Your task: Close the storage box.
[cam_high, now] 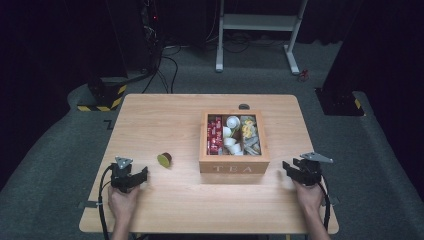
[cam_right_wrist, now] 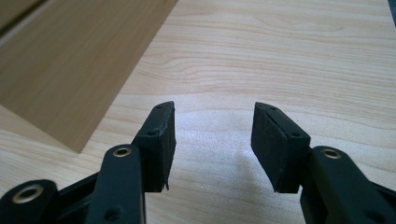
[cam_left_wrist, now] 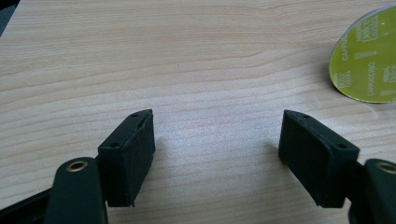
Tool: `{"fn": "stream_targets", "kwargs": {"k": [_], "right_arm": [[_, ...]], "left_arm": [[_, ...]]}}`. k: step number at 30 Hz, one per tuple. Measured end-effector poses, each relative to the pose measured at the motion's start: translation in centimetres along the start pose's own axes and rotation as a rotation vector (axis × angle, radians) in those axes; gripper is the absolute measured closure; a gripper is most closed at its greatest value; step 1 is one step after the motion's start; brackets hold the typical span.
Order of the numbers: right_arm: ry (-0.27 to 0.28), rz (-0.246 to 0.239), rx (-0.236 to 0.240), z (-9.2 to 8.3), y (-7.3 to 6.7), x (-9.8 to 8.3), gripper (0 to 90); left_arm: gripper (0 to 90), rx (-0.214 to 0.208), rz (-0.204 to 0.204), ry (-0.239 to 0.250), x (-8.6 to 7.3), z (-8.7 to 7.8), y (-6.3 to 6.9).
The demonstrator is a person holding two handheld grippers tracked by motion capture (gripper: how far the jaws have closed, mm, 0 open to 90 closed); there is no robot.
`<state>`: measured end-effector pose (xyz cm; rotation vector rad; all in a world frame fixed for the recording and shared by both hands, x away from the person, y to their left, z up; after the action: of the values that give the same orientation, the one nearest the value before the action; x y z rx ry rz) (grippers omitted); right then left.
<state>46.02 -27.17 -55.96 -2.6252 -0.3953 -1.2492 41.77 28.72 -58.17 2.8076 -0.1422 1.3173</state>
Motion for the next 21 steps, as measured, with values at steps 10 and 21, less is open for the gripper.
{"fn": "stream_targets", "kwargs": {"k": [10,21], "right_arm": [[-0.028,-0.029,-0.036,0.8,0.1,-0.4,46.5],[-0.039,-0.032,-0.050,1.6,0.2,-0.7,43.6]], "left_arm": [[27.4,0.001,-0.001,0.001,0.0,0.0,0.0],[27.3,-0.001,0.000,0.000,0.0,0.0,0.0]]}}
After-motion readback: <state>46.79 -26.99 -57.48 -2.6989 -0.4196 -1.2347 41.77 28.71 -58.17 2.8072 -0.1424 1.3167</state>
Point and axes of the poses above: each handheld gripper's, and its own axes: z roughly forward along the jaws, x roughly out of its top, y roughly to its right, the point moved 8 cm from there along z, roughly forward along the jaws, and after that the axes turned 2 degrees about y, right-handed, at the moved point
